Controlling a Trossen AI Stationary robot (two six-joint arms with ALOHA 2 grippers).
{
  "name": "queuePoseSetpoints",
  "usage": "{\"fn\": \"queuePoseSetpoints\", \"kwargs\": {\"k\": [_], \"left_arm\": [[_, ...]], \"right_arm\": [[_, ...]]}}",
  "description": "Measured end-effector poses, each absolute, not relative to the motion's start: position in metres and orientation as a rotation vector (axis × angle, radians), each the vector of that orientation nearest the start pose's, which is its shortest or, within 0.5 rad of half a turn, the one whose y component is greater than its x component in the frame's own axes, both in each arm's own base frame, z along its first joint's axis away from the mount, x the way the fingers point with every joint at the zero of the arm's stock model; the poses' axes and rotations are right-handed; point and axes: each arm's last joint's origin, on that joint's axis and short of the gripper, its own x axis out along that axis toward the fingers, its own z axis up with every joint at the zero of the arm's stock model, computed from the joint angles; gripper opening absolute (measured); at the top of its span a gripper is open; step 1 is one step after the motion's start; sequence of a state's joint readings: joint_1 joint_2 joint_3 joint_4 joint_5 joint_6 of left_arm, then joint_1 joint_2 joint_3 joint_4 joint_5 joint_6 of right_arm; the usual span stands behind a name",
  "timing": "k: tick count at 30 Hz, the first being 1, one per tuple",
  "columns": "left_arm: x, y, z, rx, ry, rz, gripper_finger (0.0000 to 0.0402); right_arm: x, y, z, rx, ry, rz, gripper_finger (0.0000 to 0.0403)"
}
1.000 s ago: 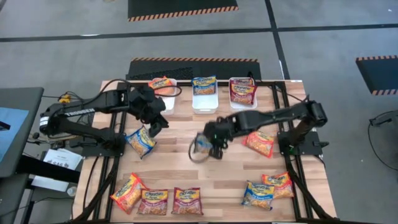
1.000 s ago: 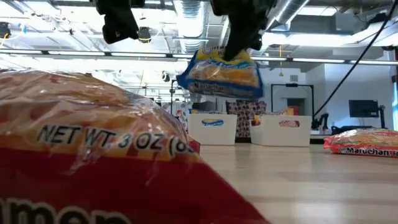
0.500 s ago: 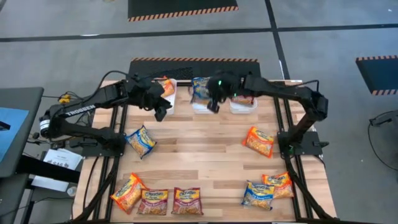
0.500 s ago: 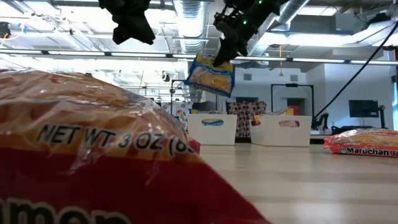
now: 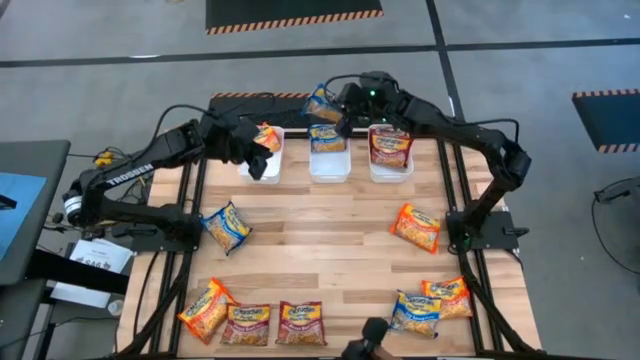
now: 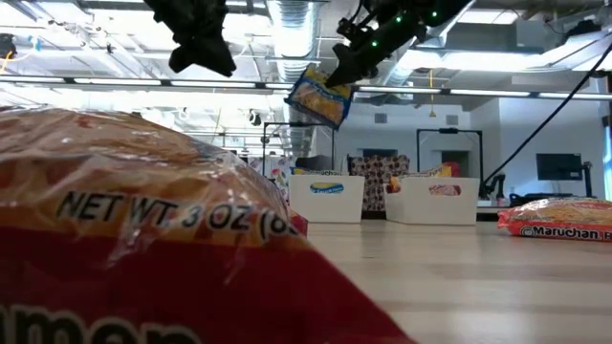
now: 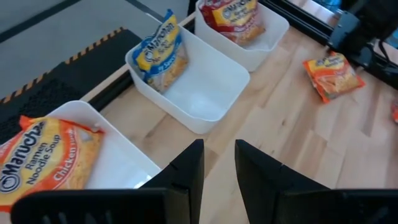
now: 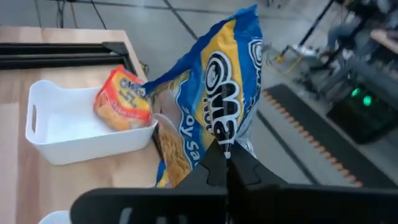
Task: Sort Maruchan noodles
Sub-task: Put the blue noodle pack into the middle white bin
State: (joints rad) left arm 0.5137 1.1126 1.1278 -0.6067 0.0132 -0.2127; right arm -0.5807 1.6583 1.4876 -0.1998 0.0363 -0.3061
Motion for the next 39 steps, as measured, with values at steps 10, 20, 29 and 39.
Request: {"fn": "queuePoseSetpoints", "kwargs": {"k": [10, 20, 29, 39], "left_arm": [[0.192, 0.122, 0.350, -0.369, 0.518, 0.597, 0.0075], [0.190, 0.125, 0.350, -0.372, 0.520, 0.614, 0.0075], [0.189, 0.125, 0.349, -0.378, 0.522, 0.615, 0.0075], [0.189, 0.125, 0.349, -0.392, 0.520, 0.618, 0.0075]], "right_arm": [[0.339, -0.230, 0.306, -0.179, 0.568, -0.488, 0.0005], [0.351, -0.228, 0.271, -0.229, 0.733, -0.387, 0.0005], [0.357, -0.231, 0.250, -0.286, 0.818, -0.351, 0.0005], [0.362, -0.228, 0.230, -0.345, 0.939, -0.317, 0.0005]]}}
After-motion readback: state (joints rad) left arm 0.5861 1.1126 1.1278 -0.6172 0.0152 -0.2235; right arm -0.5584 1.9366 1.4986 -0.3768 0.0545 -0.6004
